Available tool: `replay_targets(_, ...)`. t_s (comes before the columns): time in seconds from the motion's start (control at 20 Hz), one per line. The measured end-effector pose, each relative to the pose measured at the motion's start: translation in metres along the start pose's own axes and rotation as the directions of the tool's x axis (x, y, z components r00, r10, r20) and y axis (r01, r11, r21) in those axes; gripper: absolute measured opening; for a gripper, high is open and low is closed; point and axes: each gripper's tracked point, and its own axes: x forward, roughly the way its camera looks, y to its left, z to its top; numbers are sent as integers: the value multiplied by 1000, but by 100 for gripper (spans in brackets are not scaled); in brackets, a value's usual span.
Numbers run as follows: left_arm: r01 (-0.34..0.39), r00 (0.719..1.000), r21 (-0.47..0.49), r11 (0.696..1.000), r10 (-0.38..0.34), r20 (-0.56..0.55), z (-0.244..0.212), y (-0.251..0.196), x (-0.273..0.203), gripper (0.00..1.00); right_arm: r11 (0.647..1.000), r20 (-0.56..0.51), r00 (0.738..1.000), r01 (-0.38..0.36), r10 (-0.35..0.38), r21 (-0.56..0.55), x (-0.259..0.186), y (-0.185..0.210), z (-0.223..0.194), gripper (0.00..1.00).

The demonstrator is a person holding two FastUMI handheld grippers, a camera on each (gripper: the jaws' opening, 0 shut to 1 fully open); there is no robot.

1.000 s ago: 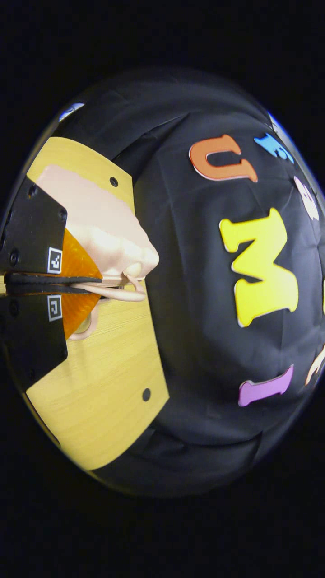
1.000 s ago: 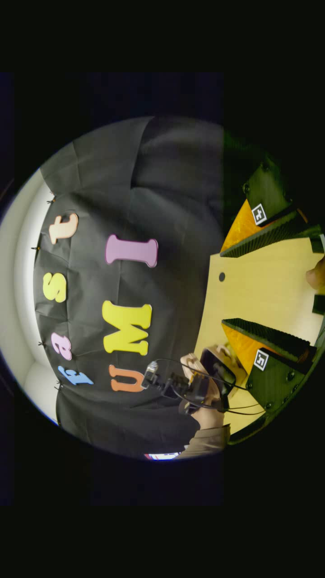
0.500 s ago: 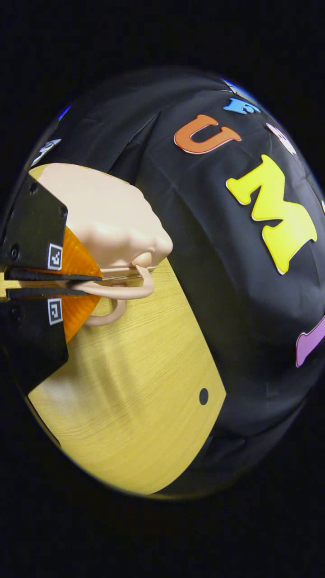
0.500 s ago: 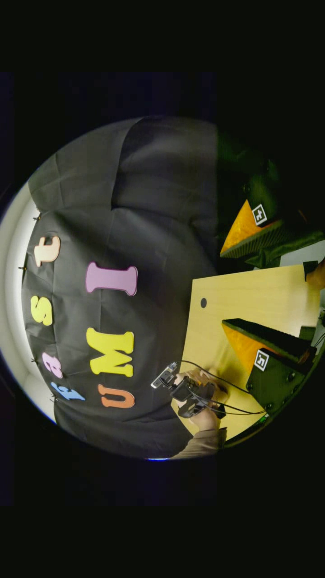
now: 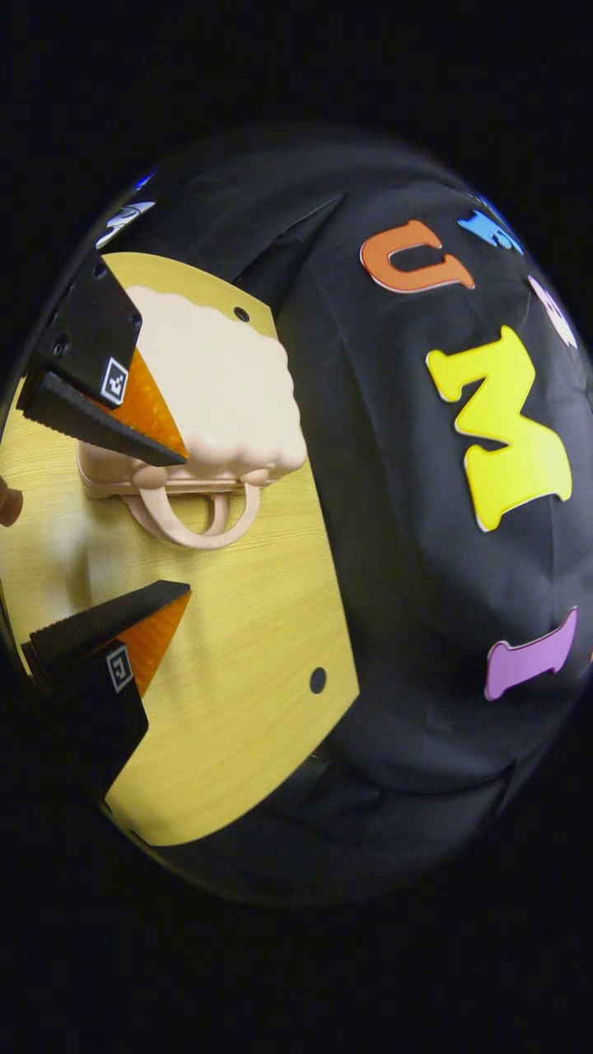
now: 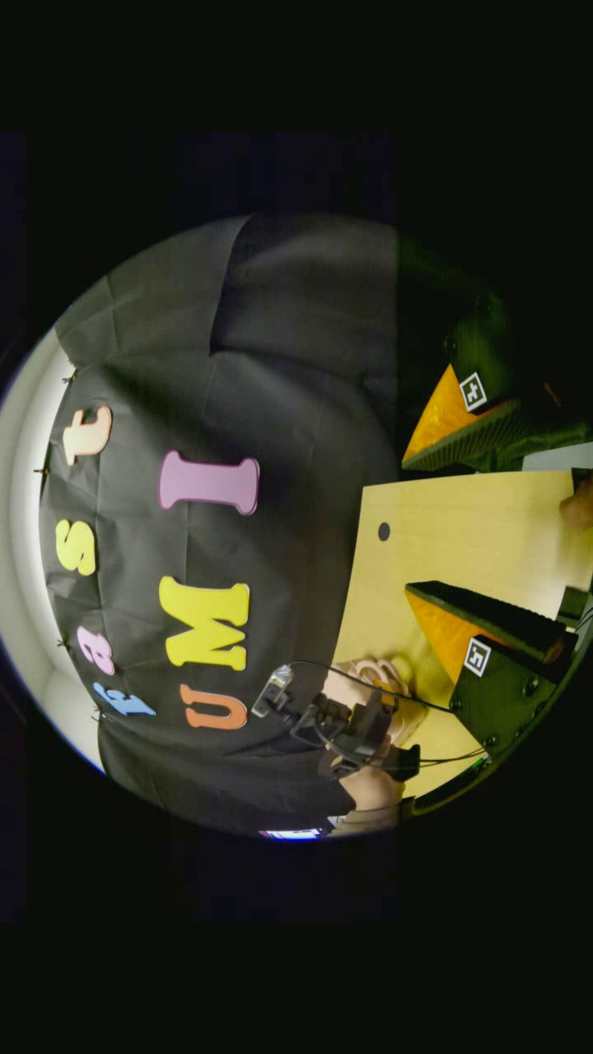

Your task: First open the suitcase, pack the skin care products into it, and then close the suitcase.

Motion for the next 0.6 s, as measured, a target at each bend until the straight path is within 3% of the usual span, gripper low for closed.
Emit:
replay_targets(0.4,-84,964,-126,988,113,243,59,96,-136,98,992,86,989,-117,121,-43,22,108,72,81)
replay_targets(0.6,-99,924,-204,974,166,344,76,139,-192,98,987,105,982,-156,160,-46,21,157,98,80)
